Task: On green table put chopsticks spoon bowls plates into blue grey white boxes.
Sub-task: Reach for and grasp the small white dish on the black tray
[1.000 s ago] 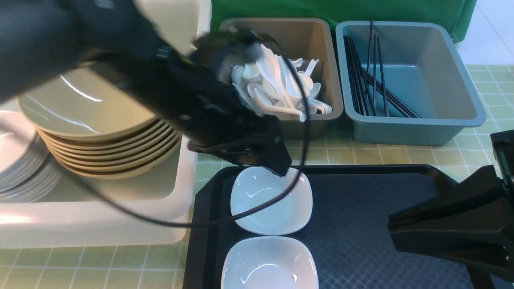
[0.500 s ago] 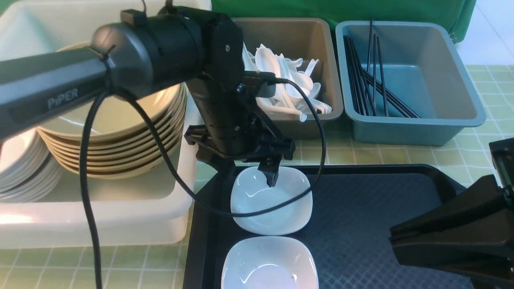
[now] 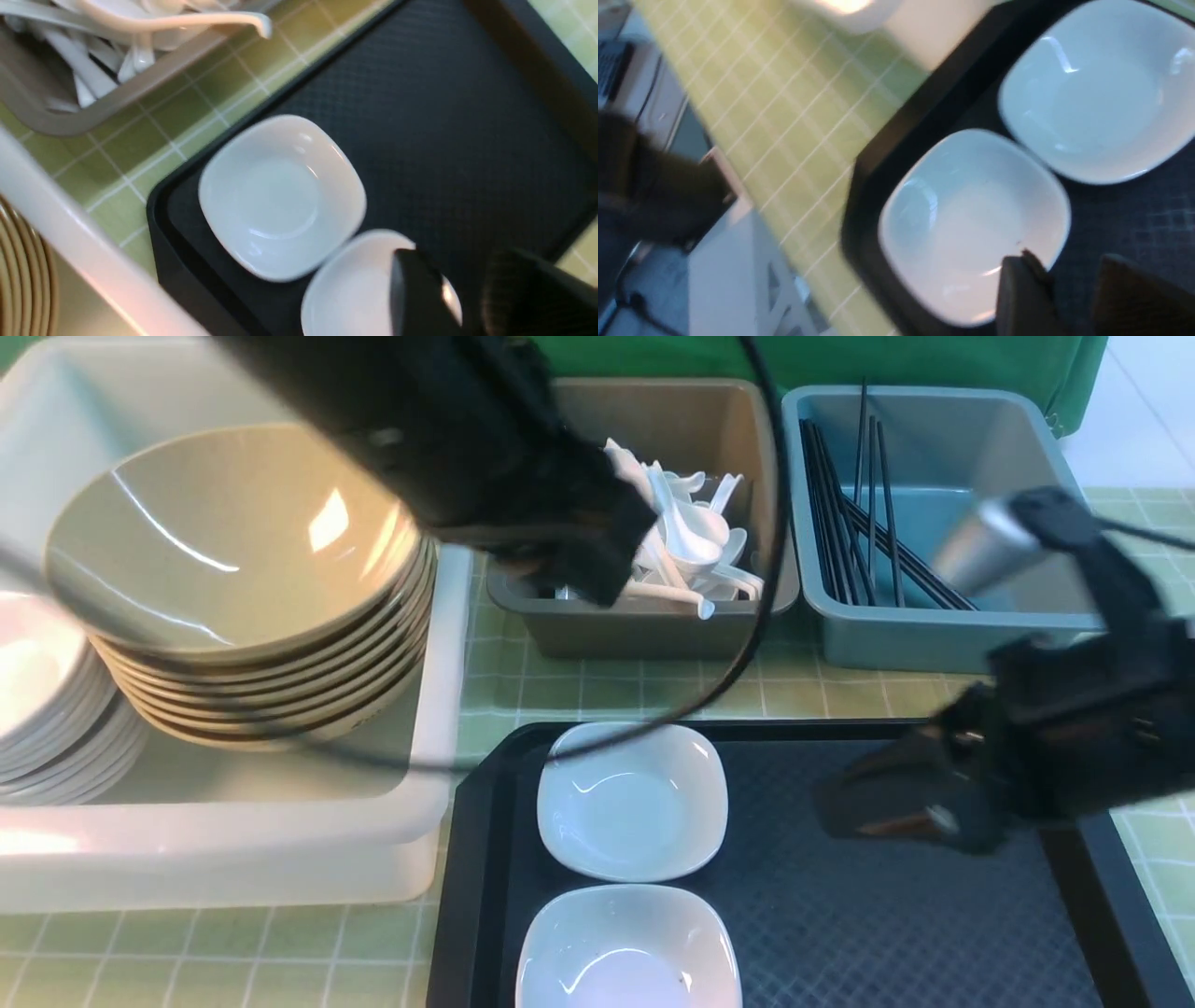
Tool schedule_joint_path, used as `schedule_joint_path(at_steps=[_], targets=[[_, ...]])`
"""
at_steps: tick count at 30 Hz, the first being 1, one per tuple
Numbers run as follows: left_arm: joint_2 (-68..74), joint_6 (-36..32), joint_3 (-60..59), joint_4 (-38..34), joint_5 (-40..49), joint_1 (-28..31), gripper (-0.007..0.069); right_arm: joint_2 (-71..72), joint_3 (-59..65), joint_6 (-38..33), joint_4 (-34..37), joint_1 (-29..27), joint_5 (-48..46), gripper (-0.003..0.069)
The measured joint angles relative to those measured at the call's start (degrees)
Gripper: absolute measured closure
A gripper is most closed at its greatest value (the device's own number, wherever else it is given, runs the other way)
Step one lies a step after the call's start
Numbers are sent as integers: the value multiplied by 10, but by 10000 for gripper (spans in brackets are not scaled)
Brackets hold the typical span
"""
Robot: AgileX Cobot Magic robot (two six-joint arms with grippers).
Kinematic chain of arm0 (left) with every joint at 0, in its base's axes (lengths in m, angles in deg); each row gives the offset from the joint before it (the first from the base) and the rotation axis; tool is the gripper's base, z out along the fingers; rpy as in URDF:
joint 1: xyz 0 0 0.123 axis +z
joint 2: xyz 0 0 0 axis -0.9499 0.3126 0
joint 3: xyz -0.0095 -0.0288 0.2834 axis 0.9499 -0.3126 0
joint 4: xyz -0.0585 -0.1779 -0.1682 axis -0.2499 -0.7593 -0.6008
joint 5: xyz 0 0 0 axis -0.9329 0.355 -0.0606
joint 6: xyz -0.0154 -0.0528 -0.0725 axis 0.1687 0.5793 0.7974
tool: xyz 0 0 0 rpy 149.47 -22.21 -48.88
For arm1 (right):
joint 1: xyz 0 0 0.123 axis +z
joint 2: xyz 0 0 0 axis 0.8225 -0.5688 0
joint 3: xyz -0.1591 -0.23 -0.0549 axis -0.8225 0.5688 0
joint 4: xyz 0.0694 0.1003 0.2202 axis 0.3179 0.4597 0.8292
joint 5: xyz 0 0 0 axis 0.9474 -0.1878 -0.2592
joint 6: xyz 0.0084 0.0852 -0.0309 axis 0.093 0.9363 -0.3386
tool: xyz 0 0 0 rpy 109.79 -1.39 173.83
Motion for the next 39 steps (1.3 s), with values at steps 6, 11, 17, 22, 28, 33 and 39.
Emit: schedule_joint_path(at_steps=[6,11,17,22,28,33,39], targets=[[-86,-74,-129,-34,-43,0,624,-113,0,41,39,0,83,326],[-118,-102,-181,-75,-53,0,626,-207,0,5,116,0,137,314],[-122,-106,-183,-106,-52,0,626,-297,-4,-37,184,0,204,314],[-124,-112,-183,-112,-52,0,626,-356,-39,-89,254,0,182,314],[-124,-114,-183,-112,-52,0,626,-392,-69,-114,275,0,150,324],[-124,-115,-183,-113,-49,0,626,-399,-69,-146,272,-10,120,461],[-124,-115,-183,-114,-47,0,626,-386,-64,-178,264,-73,59,611]])
